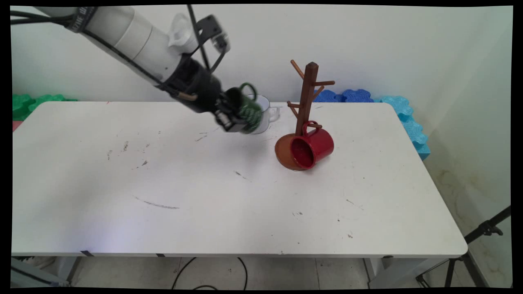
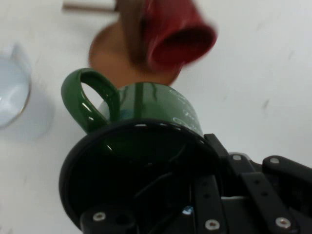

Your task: Place the picked object on the table

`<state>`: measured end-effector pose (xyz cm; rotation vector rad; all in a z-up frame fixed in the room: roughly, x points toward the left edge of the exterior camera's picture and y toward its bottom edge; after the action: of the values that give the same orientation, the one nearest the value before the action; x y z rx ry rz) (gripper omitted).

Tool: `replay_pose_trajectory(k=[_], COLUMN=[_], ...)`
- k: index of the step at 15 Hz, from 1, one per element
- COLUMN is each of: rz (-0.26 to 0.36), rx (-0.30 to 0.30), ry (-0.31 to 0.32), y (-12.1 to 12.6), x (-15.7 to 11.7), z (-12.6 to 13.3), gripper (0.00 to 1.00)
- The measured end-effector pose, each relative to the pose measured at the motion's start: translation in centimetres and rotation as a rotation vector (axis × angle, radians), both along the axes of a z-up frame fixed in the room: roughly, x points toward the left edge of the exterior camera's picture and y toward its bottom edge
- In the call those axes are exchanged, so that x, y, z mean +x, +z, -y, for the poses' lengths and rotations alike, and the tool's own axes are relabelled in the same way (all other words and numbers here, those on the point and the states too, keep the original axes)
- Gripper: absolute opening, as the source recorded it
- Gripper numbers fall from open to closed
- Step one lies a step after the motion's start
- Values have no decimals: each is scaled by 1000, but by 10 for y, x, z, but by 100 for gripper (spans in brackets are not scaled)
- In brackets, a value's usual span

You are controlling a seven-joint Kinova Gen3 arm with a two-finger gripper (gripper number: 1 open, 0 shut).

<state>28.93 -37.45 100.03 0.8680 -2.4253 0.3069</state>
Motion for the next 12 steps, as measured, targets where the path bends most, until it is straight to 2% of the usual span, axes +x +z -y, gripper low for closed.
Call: replay_pose_trajectory(k=[6,9,12], rz=[225,295,330], rx=[55,68,77], ry=[-79,-137,-187], y=[-29,-47,-60], x=[28,31,28], z=[28,46,59], gripper=[0,0,0])
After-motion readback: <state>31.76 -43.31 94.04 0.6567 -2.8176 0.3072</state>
